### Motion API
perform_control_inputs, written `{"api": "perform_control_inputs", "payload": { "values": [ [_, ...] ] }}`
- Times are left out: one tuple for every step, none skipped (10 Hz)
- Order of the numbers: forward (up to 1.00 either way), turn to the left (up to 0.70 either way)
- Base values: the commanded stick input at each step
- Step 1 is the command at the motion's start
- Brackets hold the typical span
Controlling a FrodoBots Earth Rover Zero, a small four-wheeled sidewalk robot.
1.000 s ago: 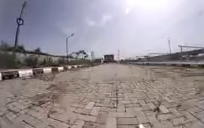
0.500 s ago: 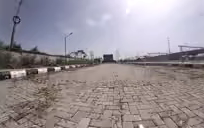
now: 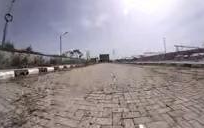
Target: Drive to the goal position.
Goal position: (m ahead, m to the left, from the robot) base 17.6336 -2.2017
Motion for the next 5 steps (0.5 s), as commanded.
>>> {"api": "perform_control_inputs", "payload": {
  "values": [
    [1.00, 0.00],
    [1.00, 0.00],
    [1.00, 0.00],
    [1.00, 0.00],
    [1.00, 0.00]
  ]
}}
